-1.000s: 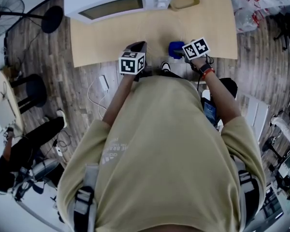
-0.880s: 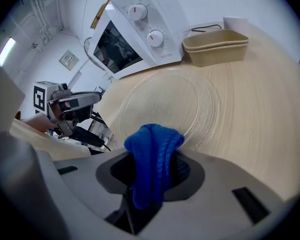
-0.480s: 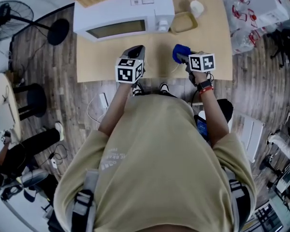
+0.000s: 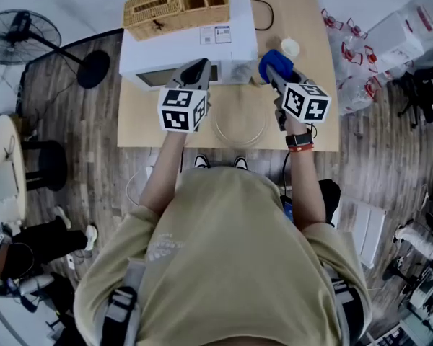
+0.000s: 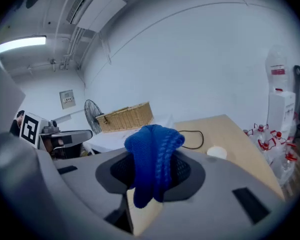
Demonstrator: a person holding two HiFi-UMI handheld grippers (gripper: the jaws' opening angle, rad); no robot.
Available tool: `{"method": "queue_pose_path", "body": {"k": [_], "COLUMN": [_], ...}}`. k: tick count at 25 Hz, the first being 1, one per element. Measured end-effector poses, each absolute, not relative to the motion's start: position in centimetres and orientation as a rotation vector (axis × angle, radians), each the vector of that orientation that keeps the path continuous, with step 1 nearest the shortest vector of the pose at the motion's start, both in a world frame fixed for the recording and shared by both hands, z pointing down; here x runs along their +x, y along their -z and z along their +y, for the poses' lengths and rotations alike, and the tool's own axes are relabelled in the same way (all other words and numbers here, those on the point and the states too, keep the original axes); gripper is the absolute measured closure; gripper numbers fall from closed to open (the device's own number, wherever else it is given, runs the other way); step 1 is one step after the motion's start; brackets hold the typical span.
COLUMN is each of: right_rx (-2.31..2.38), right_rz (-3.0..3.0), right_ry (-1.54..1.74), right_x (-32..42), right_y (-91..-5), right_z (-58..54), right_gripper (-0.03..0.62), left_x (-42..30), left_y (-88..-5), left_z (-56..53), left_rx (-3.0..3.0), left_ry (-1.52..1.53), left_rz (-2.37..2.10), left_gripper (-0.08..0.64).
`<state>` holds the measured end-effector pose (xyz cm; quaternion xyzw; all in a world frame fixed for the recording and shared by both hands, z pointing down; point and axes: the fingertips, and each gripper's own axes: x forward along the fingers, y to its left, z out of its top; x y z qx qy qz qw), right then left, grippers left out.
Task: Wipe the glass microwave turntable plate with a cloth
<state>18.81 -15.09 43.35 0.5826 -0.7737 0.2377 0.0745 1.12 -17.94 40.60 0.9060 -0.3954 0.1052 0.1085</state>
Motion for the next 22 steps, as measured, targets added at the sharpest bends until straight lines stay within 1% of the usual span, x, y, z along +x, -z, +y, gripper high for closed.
{"method": "queue_pose_path", "body": {"k": [4, 9, 14, 22], "right_rx": [1.858, 2.093, 2.089, 1.987], "right_rz": [-2.352, -2.303, -2.314, -2.355], "right_ry": [-0.585, -0.283, -0.257, -0.268], "right_x": [18.3, 19.4, 18.8, 17.7], "right_y": [-39.5, -34.9, -33.8, -33.6], "right_z": [-16.4, -16.4, -16.6, -16.7], "right_gripper": [0.448, 0.456, 0.457, 0.459], "left_x": [0.8, 0.2, -0.4, 0.2], "left_y": [-37.2, -33.9, -32.7, -33.7], "left_z": [-19.3, -19.4, -19.6, -19.5], "left_rx": [2.750, 2.790, 2.788, 2.753], "left_ry": [-0.268, -0.148, -0.091, -0.076], "left_rz": [-1.267, -1.335, -1.376, -1.367], "left_gripper": [0.543, 0.543, 0.543, 0.543]}}
